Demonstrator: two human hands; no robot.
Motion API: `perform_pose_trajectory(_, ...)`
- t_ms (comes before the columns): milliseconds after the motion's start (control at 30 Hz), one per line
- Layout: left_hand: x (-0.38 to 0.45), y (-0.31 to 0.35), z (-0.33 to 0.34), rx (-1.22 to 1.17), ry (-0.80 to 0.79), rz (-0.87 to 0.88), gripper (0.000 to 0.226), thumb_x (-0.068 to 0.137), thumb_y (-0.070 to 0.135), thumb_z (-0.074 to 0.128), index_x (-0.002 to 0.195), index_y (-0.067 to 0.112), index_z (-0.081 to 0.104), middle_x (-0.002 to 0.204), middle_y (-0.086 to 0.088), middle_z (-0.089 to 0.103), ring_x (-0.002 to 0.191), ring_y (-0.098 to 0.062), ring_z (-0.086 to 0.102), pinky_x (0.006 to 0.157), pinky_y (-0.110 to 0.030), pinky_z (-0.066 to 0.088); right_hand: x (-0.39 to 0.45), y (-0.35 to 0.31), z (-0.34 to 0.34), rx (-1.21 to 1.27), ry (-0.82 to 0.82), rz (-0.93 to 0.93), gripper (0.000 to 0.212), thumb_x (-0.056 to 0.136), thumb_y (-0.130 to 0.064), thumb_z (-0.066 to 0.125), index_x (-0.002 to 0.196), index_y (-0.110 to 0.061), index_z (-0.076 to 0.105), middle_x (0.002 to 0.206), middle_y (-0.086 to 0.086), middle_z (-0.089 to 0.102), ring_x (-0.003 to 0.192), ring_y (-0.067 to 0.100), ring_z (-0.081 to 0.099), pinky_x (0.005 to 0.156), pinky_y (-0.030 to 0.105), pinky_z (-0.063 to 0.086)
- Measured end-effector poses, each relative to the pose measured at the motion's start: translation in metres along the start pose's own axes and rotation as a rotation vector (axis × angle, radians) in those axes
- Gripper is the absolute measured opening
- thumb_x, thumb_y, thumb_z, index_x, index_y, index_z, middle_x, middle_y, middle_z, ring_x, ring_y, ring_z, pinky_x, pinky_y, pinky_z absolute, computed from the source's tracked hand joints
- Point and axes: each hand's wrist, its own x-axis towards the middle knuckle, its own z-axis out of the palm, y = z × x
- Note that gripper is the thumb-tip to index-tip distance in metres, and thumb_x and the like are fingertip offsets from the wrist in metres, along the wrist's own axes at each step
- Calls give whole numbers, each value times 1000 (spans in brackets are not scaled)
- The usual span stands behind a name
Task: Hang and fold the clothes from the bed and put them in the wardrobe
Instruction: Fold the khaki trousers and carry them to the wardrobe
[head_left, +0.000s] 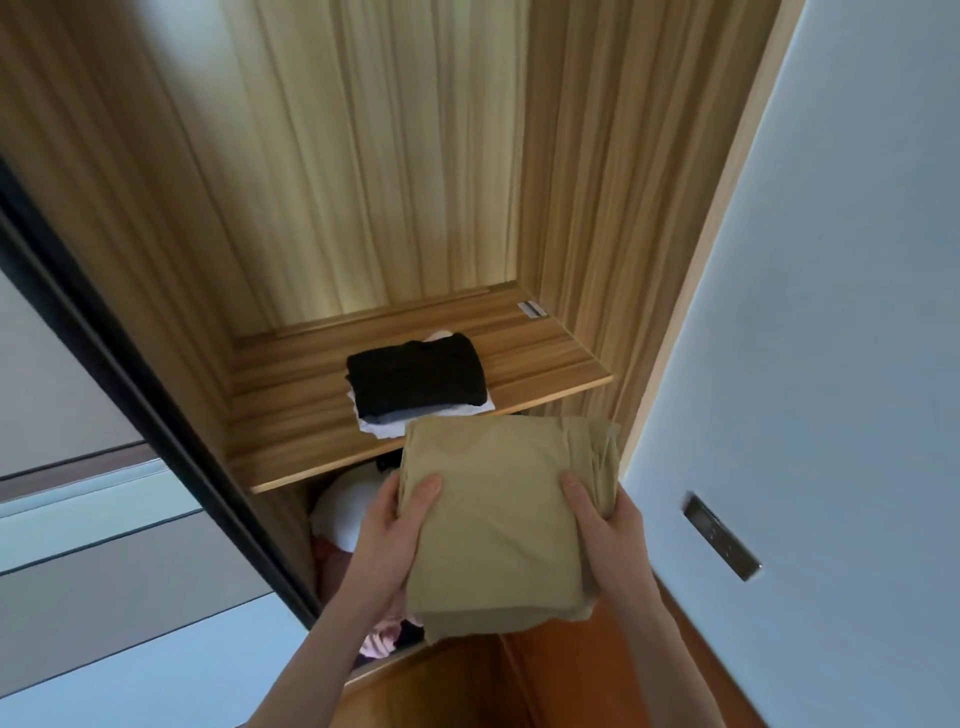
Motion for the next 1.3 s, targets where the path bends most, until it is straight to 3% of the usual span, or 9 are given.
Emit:
perform_pose_trajectory(133,35,2,-27,-29,9,-7,66,82,72,68,137,37,58,121,7,73,105,-15,73,95,-42,58,30,-8,41,20,-63,11,61,87,-56,72,135,-21,58,122,-11,69,112,9,66,101,37,55)
perform_pose_trajectory(267,75,14,-50,-64,45,5,28,98,44,65,124,32,64,109,5,78,94,-12,76,72,-24,59,65,-24,82,20,-96,-16,37,92,-48,72,122,-30,59,114,-15,70,103,1,66,81,19,51)
perform_pose_trajectory(367,111,26,-66,-80,83,33,22,100,37,66,120,29,68,109,2,79,96,-16,76,72,-25,60,97,-39,112,4,-105,-43,35,92,-50,74,119,-35,60,116,-15,69,106,3,66,83,21,50)
perform_pose_trajectory(467,149,38,-78,-118,128,60,26,99,36,67,123,25,68,106,6,79,93,-12,76,68,-22,59,131,-53,140,-27,-101,-102,53,89,-53,75,131,-36,46,125,-18,61,112,1,60,91,26,47)
perform_pose_trajectory(667,222,53,-87,-92,192,17,47,93,53,70,130,25,64,118,3,74,105,-17,71,97,-44,59,195,-77,181,-162,-73,-207,52,91,-54,73,134,-32,52,118,-24,62,111,5,62,95,29,50)
perform_pose_trajectory(800,264,62,-87,-26,199,16,47,95,50,68,135,31,54,118,5,67,100,-9,64,78,-31,53,240,-80,200,-221,-64,-237,45,93,-50,73,129,-28,57,114,-19,66,103,-1,62,88,25,50)
perform_pose_trajectory(967,306,52,-84,37,200,-11,58,99,42,64,150,22,45,116,6,62,92,-4,58,70,-25,46,291,-70,218,-269,-89,-222,43,93,-47,73,130,-29,59,114,-11,67,106,12,64,96,34,51)
perform_pose_trajectory(1200,354,20,-70,188,346,-87,54,99,43,64,145,16,54,133,-3,63,110,-24,62,91,-34,49,342,-28,238,-468,-155,-118,59,94,-61,62,137,-22,53,121,1,67,114,29,65,101,50,53)
perform_pose_trajectory(1300,365,2,-67,277,376,-69,59,95,50,65,142,16,57,133,-6,65,117,-27,63,99,-40,51,353,-15,241,-543,-181,-55,61,98,-58,59,139,-14,52,125,10,66,118,35,62,103,46,49)
